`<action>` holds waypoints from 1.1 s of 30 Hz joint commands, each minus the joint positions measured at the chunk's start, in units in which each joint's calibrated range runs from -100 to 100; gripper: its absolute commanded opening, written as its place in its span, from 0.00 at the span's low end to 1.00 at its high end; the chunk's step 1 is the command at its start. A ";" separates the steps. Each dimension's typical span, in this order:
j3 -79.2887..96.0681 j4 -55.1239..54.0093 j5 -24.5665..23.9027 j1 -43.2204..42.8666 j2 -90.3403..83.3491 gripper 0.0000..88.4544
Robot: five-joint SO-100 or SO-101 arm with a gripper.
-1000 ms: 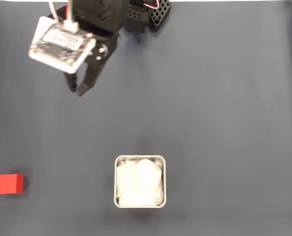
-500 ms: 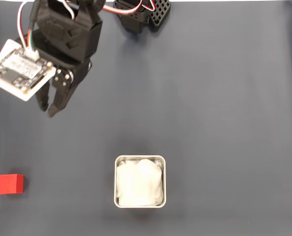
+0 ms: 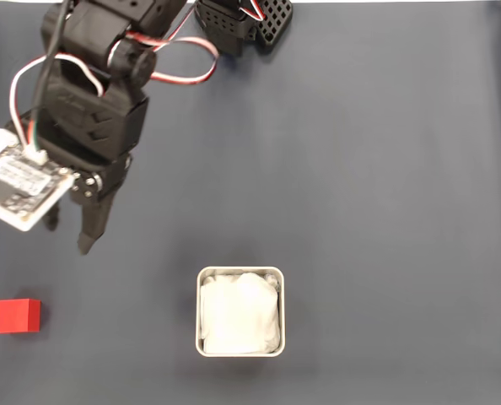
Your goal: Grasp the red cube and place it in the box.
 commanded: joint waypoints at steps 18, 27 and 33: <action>-2.58 -17.22 1.42 4.87 11.58 0.27; -4.86 -20.17 2.05 5.22 16.26 0.29; -7.05 -21.08 2.30 5.58 19.46 0.30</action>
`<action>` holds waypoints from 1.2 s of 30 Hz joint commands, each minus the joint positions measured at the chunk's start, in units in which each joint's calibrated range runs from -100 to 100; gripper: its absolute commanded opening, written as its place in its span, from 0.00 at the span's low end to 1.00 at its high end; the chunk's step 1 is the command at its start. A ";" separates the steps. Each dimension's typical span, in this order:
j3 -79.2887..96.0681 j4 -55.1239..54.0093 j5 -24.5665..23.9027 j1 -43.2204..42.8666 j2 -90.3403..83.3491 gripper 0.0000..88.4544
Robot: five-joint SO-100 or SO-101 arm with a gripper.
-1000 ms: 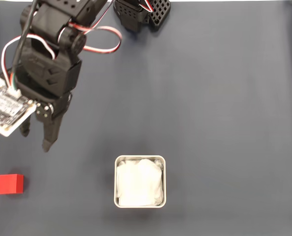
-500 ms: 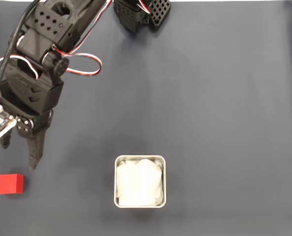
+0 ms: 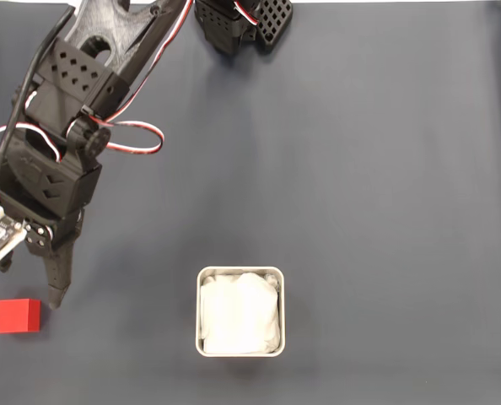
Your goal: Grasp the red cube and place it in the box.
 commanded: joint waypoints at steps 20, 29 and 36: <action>-9.28 -7.40 1.47 3.11 9.37 0.36; -11.56 -9.69 1.76 3.11 13.18 0.39; -12.75 -11.00 2.00 2.89 15.52 0.41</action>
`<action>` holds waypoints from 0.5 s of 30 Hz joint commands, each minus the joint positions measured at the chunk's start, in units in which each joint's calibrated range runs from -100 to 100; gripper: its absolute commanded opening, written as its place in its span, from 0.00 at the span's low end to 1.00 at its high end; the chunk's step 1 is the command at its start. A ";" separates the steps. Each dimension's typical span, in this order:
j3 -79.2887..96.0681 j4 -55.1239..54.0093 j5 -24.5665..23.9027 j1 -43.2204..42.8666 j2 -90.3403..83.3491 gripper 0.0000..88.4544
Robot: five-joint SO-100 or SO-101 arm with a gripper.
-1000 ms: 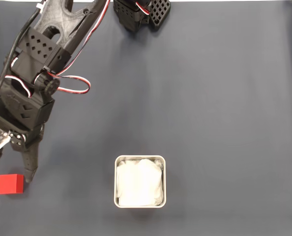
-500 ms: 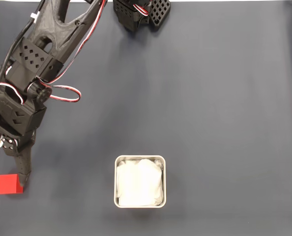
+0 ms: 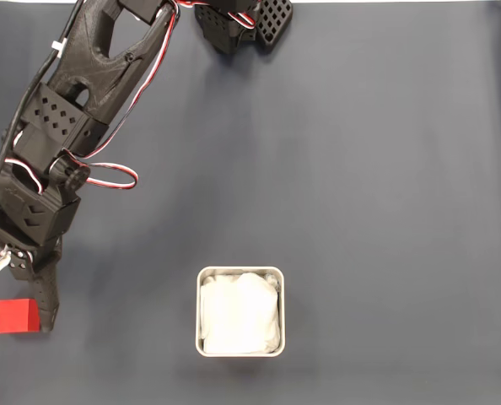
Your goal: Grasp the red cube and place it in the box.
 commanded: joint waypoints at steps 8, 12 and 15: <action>-2.89 -3.02 0.34 0.24 1.19 0.42; -2.89 -3.59 0.29 0.24 2.23 0.42; -2.89 -4.16 0.34 0.24 3.01 0.44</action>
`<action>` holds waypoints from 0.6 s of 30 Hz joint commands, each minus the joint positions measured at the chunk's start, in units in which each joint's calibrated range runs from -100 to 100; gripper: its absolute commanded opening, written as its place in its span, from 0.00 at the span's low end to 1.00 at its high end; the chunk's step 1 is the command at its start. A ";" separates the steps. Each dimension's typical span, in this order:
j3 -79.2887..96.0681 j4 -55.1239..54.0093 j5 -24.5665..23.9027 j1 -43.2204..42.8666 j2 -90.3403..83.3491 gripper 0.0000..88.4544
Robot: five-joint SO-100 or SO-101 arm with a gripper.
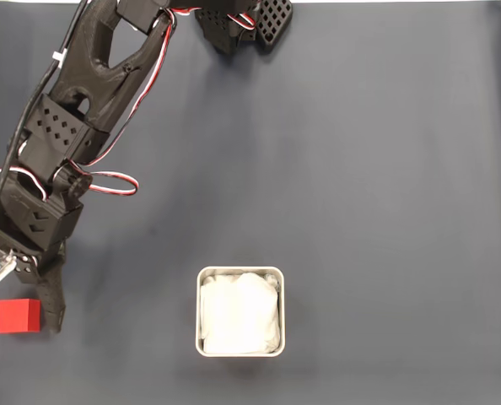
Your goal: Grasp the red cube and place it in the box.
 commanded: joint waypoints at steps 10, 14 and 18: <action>-3.62 -2.36 0.00 0.24 1.27 0.46; -4.54 -2.69 -0.15 0.17 2.13 0.47; -6.18 -2.77 -0.34 0.10 3.26 0.47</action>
